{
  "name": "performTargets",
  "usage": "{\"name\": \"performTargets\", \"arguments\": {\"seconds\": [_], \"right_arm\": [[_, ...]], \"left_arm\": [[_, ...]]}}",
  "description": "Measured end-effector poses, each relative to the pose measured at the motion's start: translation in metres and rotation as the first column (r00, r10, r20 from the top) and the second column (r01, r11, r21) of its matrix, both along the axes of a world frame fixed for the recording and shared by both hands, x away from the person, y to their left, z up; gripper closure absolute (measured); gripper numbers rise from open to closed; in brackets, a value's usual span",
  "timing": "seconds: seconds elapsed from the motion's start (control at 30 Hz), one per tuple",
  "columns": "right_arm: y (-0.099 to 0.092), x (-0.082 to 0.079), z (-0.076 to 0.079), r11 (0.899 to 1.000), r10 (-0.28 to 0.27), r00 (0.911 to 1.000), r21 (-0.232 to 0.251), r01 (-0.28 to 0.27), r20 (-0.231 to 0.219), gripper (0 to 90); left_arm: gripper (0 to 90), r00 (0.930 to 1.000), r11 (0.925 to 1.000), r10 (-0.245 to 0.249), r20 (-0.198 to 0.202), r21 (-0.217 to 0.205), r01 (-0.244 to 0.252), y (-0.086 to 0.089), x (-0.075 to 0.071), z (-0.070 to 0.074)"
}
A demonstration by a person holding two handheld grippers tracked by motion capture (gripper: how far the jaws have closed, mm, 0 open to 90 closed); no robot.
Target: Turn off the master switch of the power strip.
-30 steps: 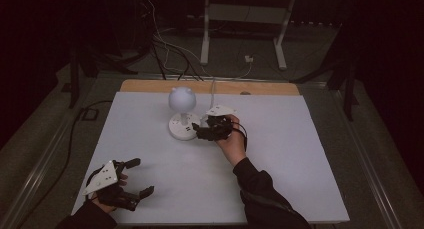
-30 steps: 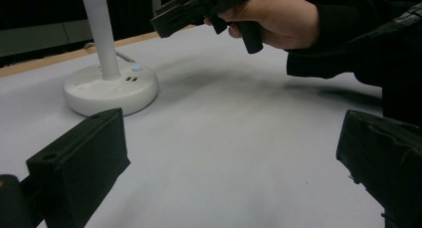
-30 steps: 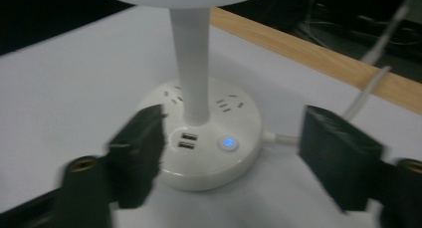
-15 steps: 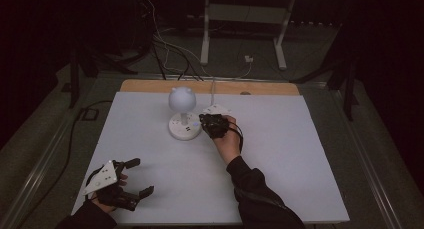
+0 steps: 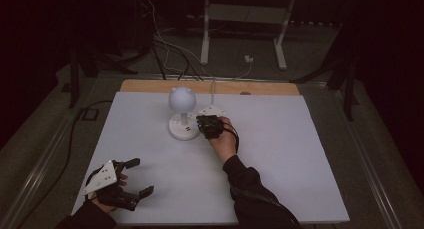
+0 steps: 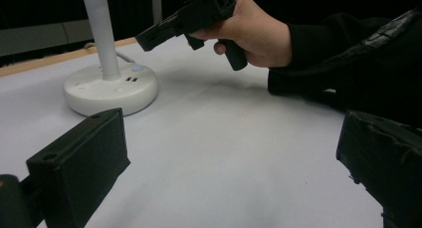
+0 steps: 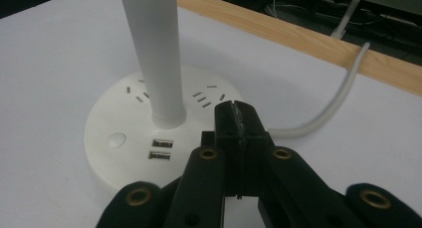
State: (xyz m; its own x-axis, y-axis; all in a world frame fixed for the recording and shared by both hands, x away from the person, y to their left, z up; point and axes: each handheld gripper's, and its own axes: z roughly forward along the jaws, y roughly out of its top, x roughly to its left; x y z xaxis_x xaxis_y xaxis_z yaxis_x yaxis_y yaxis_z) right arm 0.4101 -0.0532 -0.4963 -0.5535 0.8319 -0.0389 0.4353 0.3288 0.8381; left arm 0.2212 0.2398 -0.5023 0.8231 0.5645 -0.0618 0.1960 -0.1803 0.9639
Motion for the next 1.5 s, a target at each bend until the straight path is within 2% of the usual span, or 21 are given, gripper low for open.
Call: {"name": "performTargets", "arguments": {"seconds": [0.5, 0.7, 1.5], "right_arm": [[0.007, 0.006, -0.015, 1.000, -0.024, 0.9997, -0.006, 0.024, -0.004, 90.0], [0.008, 0.008, -0.020, 1.000, -0.029, 0.9995, 0.007, 0.029, -0.011, 90.0], [0.009, 0.007, -0.024, 1.000, -0.016, 0.9999, -0.003, 0.016, 0.001, 90.0]], "left_arm": [[0.4, 1.0000, 1.0000, 0.001, 0.004, -0.003, -0.001, 0.000, 0.000, 0.000], [0.4, 1.0000, 1.0000, -0.003, 0.002, 0.002, 0.003, 0.000, 0.000, 0.000], [0.4, 1.0000, 1.0000, 0.000, -0.006, 0.003, 0.000, -0.001, 0.000, -0.001]]}}
